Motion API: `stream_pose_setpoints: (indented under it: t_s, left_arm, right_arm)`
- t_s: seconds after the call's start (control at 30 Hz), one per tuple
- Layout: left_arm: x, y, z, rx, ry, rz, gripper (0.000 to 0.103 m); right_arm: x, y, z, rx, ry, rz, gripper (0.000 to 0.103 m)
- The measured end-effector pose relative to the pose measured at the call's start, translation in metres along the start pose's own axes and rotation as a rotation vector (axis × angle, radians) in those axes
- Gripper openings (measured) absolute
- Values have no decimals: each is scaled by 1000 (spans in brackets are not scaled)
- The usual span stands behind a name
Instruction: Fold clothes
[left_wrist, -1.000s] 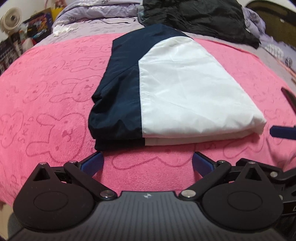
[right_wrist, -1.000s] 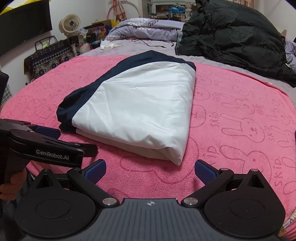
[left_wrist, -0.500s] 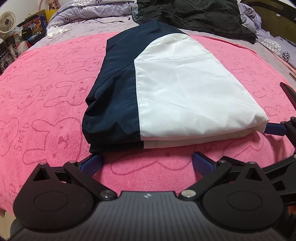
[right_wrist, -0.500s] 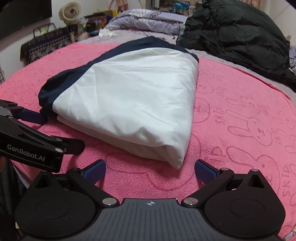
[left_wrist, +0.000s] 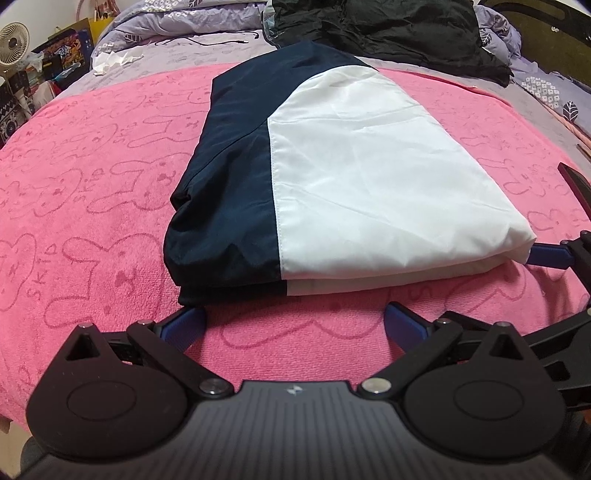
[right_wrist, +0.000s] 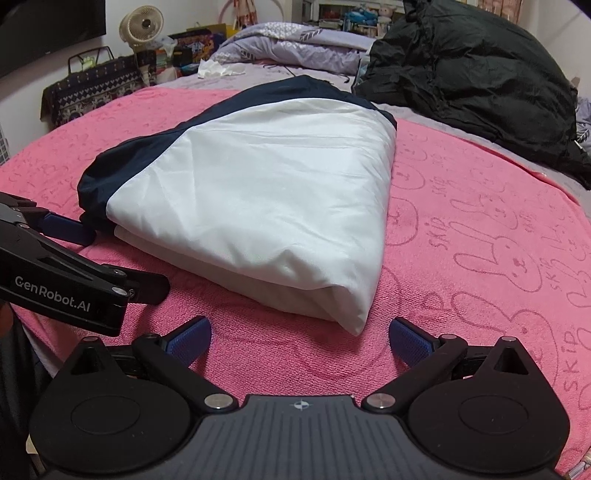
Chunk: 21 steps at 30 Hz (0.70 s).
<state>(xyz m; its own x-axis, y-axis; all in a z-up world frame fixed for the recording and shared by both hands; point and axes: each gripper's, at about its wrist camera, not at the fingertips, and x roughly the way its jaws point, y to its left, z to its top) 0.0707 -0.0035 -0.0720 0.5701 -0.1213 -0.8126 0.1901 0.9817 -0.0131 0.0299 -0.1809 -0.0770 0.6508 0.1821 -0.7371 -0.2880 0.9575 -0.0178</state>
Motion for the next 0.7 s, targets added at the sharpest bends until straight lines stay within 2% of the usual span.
stream_pose_setpoints:
  t_s: [0.33, 0.7]
  left_arm:
    - [1, 1, 4, -9, 31, -2, 103]
    - [1, -1, 3, -4, 19, 15, 103]
  right_arm:
    - [-16, 0, 12, 21, 55, 34, 103]
    - [-12, 3, 11, -18, 73, 11, 103]
